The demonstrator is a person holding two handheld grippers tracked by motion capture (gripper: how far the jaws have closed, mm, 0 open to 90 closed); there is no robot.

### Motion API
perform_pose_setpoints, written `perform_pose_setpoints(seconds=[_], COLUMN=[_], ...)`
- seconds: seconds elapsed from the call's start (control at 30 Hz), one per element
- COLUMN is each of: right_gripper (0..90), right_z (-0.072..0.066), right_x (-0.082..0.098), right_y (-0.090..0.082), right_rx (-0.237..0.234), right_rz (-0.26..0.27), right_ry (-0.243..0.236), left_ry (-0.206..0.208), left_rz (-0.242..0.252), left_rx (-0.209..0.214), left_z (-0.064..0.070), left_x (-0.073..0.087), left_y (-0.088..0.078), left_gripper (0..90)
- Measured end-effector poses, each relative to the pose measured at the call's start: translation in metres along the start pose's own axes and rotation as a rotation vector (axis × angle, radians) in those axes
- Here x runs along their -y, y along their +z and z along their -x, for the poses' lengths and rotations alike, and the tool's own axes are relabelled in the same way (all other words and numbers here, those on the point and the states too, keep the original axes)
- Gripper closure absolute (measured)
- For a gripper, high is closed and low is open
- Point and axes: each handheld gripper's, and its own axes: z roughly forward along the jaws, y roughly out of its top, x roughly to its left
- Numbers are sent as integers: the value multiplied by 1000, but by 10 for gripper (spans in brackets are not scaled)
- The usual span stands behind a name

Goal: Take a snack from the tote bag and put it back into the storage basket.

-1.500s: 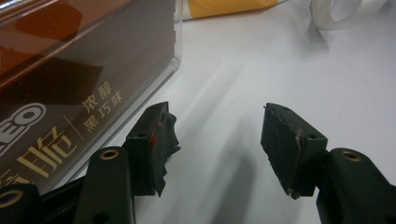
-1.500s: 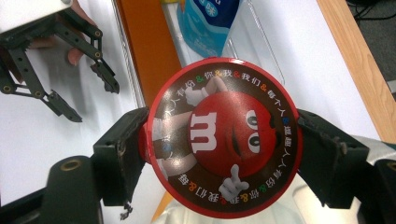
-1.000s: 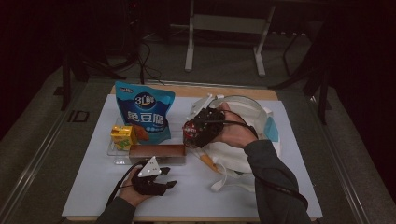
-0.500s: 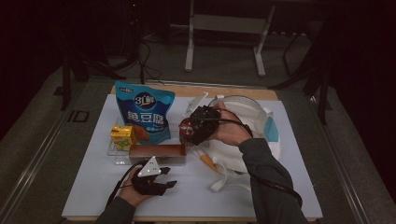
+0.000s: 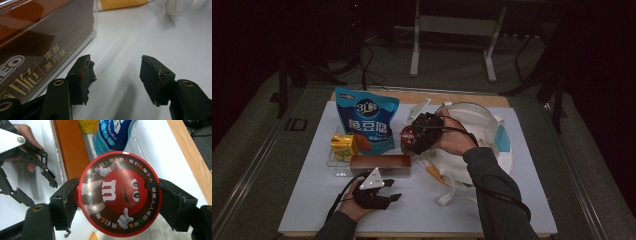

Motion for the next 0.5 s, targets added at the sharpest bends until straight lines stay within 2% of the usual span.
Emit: perform_pose_setpoints(seconds=[0.5], right_gripper=[238], right_z=[1], right_x=[-5], right_y=[11], right_rx=[3], right_rz=[6], right_ry=[-8], left_ry=[0], left_rz=[1], left_rx=[0], left_z=[0], left_x=[0], left_y=[0], left_gripper=[427])
